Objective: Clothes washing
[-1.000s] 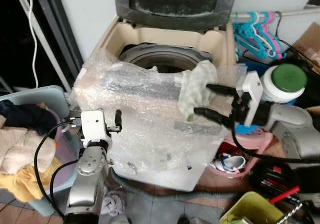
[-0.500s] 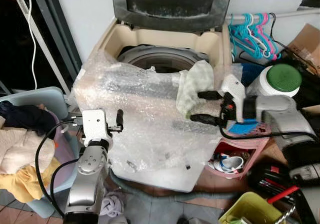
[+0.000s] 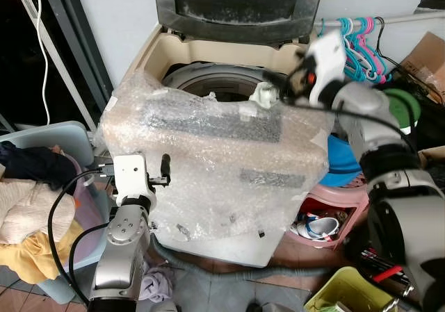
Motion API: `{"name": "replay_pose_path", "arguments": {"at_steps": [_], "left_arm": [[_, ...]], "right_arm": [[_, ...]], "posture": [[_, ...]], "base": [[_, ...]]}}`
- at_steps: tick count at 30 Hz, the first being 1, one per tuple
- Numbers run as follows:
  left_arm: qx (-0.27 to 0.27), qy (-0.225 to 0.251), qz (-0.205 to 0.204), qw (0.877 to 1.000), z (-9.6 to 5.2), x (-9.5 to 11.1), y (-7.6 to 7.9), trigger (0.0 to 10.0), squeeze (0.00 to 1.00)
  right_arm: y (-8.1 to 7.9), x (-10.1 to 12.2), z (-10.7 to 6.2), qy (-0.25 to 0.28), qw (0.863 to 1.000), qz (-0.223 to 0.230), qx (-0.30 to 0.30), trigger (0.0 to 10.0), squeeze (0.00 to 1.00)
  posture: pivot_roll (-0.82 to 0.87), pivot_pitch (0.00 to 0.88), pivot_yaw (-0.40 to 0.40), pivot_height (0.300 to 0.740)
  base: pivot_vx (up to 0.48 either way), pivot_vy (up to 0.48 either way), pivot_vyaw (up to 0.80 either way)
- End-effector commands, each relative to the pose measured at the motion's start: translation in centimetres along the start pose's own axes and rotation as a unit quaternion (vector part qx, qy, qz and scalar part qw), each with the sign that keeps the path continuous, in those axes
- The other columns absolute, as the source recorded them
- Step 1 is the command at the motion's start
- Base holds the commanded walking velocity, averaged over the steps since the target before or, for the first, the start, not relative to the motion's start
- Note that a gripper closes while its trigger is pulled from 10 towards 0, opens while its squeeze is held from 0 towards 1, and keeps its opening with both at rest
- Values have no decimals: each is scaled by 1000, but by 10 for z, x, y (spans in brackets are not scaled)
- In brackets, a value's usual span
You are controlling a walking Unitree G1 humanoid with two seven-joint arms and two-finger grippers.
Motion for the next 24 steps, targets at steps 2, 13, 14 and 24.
{"name": "replay_pose_path", "arguments": {"at_steps": [2, 13, 14, 24], "left_arm": [[8, 2, 3, 1000, 0, 3, -3, 10000, 0], [2, 6, 11, 1000, 5, 7, 1, 10000, 0], [2, 10, 10, 1000, 7, 9, 2, 10000, 0], [-3, 13, 14, 1000, 6, 11, 3, 10000, 0]], "right_arm": [[2, 22, 3, 53, 998, 8, -16, 10000, 0], [-8, -9, -30, 63, 998, -8, 10, 10000, 0], [-12, -9, -35, 75, 997, -8, 4, 10000, 0], [9, -27, -73, 100, 986, 27, -131, 10000, 0]], "posture": [[-22, 31, -3, 740], [-58, 30, 28, 740], [-57, 27, 31, 740], [-62, 22, 42, 740]], "base": [[0, 0, 0], [0, 0, 0], [0, 0, 0], [0, 0, 0]]}}
Point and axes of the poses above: a point about 5 cm out from each wrist's last joint towards the gripper, its own z axis pointing out of the wrist towards the gripper, its own x axis along the axis of the wrist's last joint, y = z × x, the point moved 6 cm from there along z, pointing out of the wrist towards the gripper, and after that the axes turned 12 degrees about z, right-handed, at the moved point
